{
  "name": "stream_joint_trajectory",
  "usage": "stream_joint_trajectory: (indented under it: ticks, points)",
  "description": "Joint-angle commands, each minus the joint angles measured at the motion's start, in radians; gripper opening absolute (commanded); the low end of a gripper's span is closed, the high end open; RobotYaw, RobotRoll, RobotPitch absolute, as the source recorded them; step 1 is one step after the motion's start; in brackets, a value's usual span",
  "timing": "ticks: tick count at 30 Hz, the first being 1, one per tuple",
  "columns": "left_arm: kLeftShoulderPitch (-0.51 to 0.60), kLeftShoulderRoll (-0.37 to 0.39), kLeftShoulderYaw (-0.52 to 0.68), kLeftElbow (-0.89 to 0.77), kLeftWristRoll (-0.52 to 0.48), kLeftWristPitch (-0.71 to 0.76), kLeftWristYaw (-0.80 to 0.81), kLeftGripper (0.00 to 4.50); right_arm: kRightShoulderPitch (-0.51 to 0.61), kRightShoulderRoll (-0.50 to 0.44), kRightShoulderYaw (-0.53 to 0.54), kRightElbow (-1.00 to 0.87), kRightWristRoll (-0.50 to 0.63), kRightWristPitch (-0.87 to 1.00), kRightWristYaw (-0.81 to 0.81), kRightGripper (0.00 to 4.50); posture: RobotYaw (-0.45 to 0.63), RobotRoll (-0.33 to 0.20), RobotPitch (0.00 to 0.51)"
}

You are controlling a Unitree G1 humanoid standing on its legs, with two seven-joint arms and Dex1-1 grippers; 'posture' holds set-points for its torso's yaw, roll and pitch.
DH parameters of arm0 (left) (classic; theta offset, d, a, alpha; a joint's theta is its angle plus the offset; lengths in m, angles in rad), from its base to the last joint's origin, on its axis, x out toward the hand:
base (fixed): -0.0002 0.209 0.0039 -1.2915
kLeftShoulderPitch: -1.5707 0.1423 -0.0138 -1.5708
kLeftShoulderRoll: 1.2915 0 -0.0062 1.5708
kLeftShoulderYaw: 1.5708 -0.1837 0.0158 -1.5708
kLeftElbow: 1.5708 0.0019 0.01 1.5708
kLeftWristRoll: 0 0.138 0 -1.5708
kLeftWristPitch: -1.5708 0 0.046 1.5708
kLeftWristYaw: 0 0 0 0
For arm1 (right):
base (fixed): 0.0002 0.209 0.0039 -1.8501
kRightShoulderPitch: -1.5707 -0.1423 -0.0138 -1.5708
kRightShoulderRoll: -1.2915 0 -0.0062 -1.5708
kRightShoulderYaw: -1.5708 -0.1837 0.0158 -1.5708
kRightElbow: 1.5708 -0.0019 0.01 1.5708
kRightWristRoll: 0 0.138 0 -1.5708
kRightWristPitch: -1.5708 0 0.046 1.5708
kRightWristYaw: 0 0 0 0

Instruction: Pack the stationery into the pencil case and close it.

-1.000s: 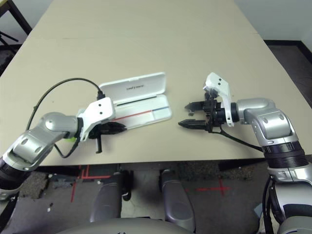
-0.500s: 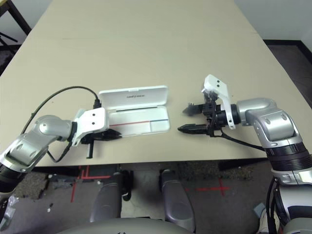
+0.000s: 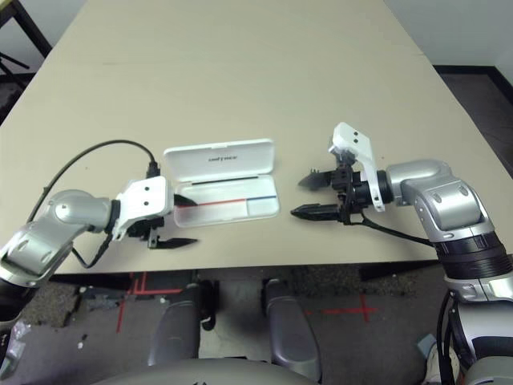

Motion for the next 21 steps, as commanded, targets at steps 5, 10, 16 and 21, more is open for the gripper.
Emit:
stream_joint_trajectory:
  ticks: [5, 10, 16, 21]
  points:
    - [-0.034, 0.021, 0.149, -0.048, -0.154, 0.055, -0.020, 4.47, -0.064, 0.094, -0.221, -0.043, 0.178, 0.133, -0.188, 4.50, -0.06, 0.000, 0.197]
    - [-0.058, 0.034, 0.169, -0.057, -0.177, 0.079, -0.014, 4.47, -0.098, 0.107, -0.253, -0.050, 0.165, 0.231, -0.379, 4.50, -0.07, 0.000, 0.197]
    - [-0.080, 0.031, 0.152, -0.053, -0.166, 0.087, -0.008, 4.47, -0.266, 0.205, -0.367, 0.079, 0.130, 0.371, -0.726, 4.50, -0.08, 0.000, 0.197]
    - [-0.083, 0.029, 0.135, -0.052, -0.155, 0.088, -0.004, 4.47, -0.311, 0.197, -0.332, 0.148, 0.027, 0.456, -0.902, 4.50, -0.08, 0.000, 0.199]
